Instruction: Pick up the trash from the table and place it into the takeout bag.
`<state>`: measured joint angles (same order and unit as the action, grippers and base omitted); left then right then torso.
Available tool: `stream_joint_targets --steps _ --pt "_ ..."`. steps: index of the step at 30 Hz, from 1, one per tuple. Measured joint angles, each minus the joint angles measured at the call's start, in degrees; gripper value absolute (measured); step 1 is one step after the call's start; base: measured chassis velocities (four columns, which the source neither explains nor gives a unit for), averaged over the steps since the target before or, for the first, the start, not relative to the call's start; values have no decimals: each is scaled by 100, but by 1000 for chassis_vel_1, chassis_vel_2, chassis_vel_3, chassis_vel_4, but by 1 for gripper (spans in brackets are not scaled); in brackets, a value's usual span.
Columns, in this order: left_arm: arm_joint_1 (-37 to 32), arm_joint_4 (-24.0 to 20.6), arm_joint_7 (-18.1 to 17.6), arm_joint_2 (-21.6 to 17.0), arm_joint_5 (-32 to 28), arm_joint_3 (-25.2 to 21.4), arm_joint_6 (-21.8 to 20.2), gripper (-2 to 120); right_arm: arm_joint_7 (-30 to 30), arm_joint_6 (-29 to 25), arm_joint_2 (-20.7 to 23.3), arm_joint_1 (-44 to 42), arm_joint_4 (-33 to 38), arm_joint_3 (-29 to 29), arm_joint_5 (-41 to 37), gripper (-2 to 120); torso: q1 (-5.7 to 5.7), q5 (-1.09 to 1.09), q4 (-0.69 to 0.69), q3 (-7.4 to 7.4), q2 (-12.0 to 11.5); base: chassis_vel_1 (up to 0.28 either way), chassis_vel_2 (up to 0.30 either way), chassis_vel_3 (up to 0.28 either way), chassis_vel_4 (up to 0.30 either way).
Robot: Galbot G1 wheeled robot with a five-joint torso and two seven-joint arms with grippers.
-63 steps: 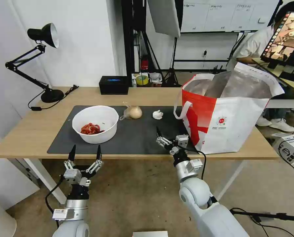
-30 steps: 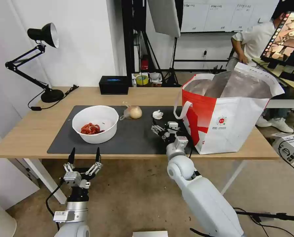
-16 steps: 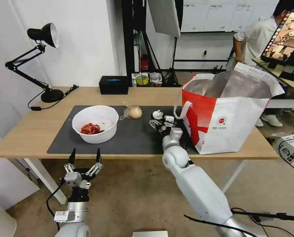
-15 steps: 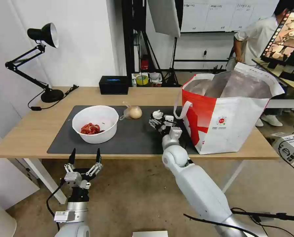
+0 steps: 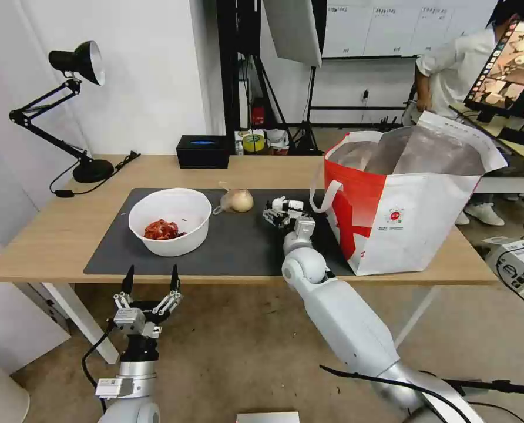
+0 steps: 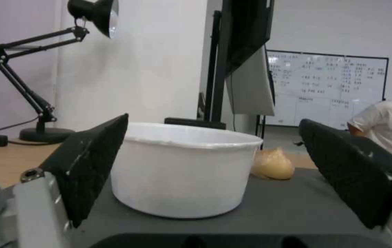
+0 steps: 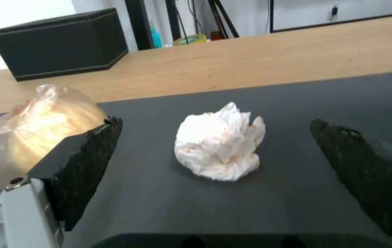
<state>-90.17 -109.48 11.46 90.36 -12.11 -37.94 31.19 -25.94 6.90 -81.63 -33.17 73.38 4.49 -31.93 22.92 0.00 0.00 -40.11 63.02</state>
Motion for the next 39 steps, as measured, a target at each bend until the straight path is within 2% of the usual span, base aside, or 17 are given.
stream_joint_targets --steps 12,29,39 --pt "-15 3 0 34 6 12 28 100 -162 197 -41 282 -343 89 3 100 -1 0 0 0 0 0 0 0 0" --pt "0 41 1 87 26 23 51 100 68 173 -179 660 -1059 72 2 100 -1 0 0 0 0 0 0 0 0" --pt "6 58 1 87 27 27 51 100 157 155 -210 718 -1207 75 22 100 -1 0 0 0 0 0 0 0 0"
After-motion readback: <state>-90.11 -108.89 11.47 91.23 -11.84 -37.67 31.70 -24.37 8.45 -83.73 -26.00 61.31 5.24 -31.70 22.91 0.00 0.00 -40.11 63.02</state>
